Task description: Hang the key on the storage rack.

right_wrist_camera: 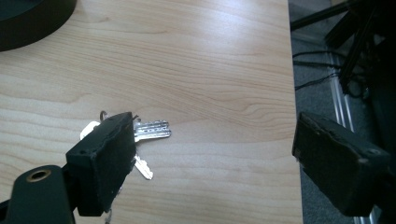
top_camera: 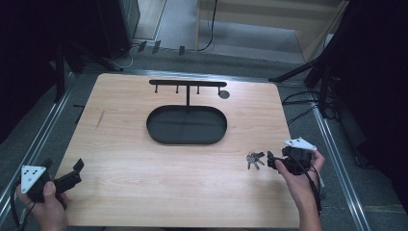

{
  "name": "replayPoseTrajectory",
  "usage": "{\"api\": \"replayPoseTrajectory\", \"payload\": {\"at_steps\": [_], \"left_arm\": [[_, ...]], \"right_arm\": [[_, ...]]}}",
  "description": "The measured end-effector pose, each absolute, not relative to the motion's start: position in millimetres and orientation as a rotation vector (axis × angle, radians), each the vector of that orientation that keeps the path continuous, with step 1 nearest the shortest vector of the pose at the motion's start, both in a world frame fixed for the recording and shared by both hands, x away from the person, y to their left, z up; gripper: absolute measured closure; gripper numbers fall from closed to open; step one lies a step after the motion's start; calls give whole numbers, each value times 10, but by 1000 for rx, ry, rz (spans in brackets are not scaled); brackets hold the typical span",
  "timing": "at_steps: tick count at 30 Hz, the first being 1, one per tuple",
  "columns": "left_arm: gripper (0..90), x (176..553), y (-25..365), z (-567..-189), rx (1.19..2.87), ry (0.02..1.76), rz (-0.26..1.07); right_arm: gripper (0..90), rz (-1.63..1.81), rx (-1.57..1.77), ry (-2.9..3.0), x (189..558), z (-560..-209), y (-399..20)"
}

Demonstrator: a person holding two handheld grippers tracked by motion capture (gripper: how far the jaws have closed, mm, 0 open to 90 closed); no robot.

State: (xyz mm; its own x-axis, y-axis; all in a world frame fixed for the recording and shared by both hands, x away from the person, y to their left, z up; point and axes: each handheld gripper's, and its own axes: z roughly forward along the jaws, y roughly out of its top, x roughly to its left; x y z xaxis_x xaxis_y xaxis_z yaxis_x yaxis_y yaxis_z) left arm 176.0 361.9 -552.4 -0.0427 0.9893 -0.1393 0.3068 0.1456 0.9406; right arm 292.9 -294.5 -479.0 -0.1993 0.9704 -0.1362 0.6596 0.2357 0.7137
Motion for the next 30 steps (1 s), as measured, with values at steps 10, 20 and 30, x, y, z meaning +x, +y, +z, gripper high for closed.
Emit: {"api": "replayPoseTrajectory", "payload": {"at_steps": [10, 20, 30], "left_arm": [[0, 1764, 3620, -5523, 1313, 1517, 944], [0, 1762, 3626, -5523, 1314, 1517, 942], [0, 1766, 3622, -5524, 1313, 1518, 943]], "right_arm": [[172, 617, 1573, 2100, 3167, -4836, -2837], [297, 458, 1612, 2301, 3228, -4948, -2656], [373, 405, 1601, 2368, 3311, -4993, -2566]]}}
